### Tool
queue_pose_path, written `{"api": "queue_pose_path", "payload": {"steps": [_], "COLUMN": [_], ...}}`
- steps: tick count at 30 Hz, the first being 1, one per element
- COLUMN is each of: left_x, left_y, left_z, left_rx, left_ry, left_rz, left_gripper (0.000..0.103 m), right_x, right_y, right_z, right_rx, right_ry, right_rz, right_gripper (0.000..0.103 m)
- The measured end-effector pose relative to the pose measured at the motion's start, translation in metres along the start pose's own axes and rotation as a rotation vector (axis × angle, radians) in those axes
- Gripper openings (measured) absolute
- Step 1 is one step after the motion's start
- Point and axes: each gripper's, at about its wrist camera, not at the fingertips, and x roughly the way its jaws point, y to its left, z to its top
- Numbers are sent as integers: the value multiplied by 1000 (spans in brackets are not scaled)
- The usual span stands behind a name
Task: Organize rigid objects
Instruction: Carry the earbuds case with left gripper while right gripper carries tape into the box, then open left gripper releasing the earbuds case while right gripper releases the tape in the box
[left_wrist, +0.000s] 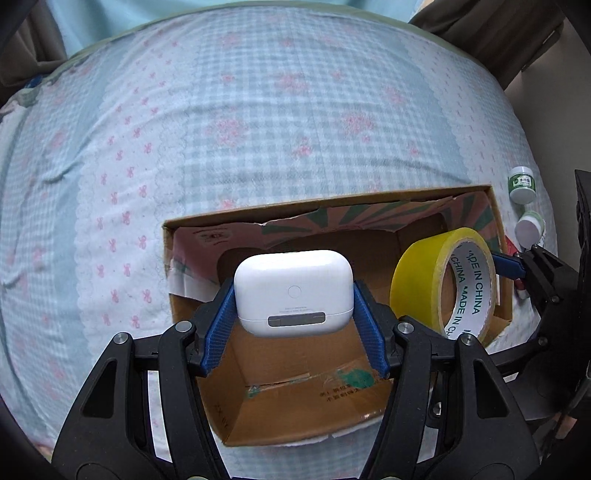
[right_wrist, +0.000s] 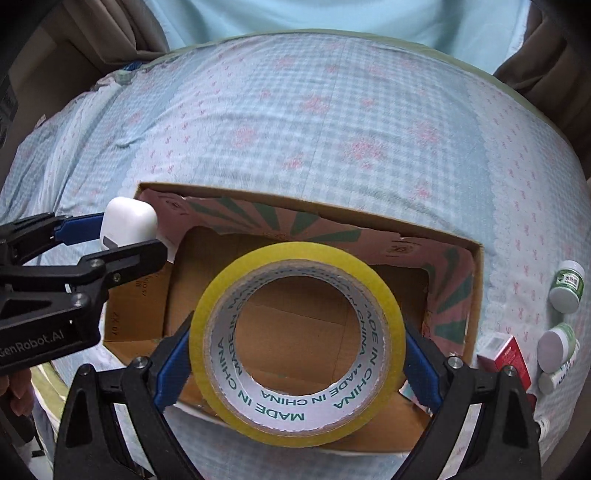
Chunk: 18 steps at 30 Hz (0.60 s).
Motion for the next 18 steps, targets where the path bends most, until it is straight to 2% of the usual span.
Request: {"api": "queue_pose_path", "payload": {"steps": [7,11,14,15,16,17,18], "left_x": [44,46,39,36,33,30,26], "left_y": [-6,-12,-16,-16,-15,-14,-12], "left_z": [-1,2,8,9,10,11,11], "left_rx": [25,55,88,94,94,92,88], "left_ry": [55,60,32,28,25,20,6], "left_rz": [1,9,-1,9,10,-2,-13], "left_gripper": [57,57,58,67,92,103,103], "right_x": [41,45,43,43,44,46,47], "right_y": [-7,-10,-9,-7,-6,-6,-5], "right_z": [-7,-8,-5,-4,-4,-4,-5], "right_rx": [-22,-28,-53,-67,-75,-83,-96], "right_ry": [53,64,58,61,74,94,105], "right_rz": [1,7,8,13,20,30,38], "right_gripper": [96,96,96,96,96,96,96]}}
